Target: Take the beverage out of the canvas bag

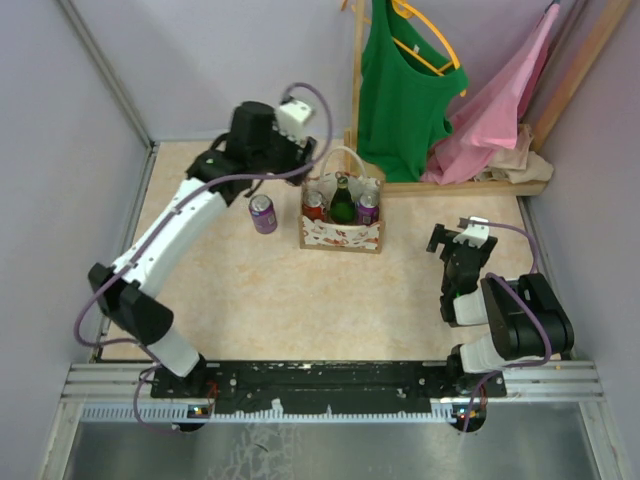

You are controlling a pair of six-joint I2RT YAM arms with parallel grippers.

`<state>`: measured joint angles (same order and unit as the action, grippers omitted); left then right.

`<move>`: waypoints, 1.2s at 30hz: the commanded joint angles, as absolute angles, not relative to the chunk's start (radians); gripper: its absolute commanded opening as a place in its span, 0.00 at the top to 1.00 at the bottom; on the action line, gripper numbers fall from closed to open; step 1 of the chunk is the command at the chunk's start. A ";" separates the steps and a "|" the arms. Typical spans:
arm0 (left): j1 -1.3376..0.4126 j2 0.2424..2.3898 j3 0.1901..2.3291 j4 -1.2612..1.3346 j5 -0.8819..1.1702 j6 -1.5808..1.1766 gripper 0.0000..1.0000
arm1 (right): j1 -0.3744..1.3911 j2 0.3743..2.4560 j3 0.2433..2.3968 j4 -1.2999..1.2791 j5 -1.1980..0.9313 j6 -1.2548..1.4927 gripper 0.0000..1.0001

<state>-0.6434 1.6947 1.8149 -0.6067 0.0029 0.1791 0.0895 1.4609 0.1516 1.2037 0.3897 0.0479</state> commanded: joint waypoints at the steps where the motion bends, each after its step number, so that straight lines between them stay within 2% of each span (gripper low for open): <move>1: -0.470 1.550 1.702 -0.458 -0.043 0.152 1.00 | 0.084 1.453 0.173 1.246 0.394 0.047 0.01; 10: -0.256 1.406 1.412 -0.291 -0.087 0.063 1.00 | 0.084 1.453 0.173 1.246 0.394 0.047 0.01; 20: -0.095 1.418 1.076 -0.019 -0.065 -0.085 1.00 | 0.084 1.453 0.173 1.246 0.393 0.048 0.01; 32: -0.088 1.551 1.048 0.054 0.005 -0.110 1.00 | 0.084 1.453 0.173 1.246 0.394 0.047 0.01; 36: -0.088 1.576 1.033 0.079 0.016 -0.115 0.97 | 0.085 1.453 0.173 1.246 0.393 0.047 0.01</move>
<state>-0.0834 1.5719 1.0233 -0.0498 -0.0116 -0.1013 0.0895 1.4609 0.1516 1.2037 0.3897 0.0479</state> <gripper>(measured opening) 0.718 0.991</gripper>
